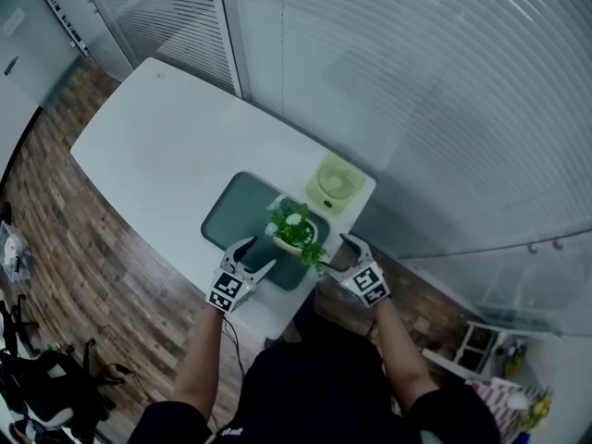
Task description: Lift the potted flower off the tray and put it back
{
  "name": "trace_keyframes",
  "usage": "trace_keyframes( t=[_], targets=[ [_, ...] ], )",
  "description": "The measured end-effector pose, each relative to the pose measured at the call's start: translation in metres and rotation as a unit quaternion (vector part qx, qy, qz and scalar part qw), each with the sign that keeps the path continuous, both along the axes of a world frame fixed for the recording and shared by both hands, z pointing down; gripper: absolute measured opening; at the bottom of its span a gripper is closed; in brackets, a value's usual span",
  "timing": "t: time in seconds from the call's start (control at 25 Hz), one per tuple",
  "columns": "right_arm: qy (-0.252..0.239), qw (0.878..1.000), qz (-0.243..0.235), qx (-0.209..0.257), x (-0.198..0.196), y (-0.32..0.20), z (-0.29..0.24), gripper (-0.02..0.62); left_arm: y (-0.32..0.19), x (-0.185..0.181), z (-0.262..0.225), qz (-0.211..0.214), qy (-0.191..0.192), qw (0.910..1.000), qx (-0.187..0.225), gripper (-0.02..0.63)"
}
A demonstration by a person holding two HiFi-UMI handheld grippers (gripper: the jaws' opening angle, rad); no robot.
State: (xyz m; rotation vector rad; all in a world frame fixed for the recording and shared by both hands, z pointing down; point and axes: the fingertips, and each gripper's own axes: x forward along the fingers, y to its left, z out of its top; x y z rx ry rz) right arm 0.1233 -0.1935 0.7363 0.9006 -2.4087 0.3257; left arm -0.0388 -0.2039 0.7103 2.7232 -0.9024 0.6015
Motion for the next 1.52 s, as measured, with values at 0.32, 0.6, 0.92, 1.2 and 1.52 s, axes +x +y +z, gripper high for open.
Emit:
trace_keyframes(
  t=[0.32,0.6,0.92,1.2,1.52],
  targets=[
    [0.005,0.999,-0.050,0.000,-0.021,-0.010,0.007,0.371,-0.007,0.011,0.015,0.033,-0.024,0.9992,0.002,0.275],
    [0.003,0.996,-0.086,-0.006,-0.039,-0.013,0.024,0.371,-0.011,0.019,0.033,0.062,-0.047,0.9970,-0.002,0.275],
    [0.019,0.993,-0.118,-0.014,-0.048,-0.014,0.028,0.371,-0.010,0.022,0.039,0.089,-0.058,0.9942,-0.015,0.275],
    [0.021,0.991,-0.131,-0.017,-0.056,-0.016,0.032,0.371,-0.014,0.029,0.039,0.122,-0.083,0.9890,-0.001,0.275],
    [0.012,0.990,-0.138,-0.024,-0.057,-0.019,0.035,0.371,-0.018,0.039,0.044,0.153,-0.095,0.9837,0.000,0.276]
  ],
)
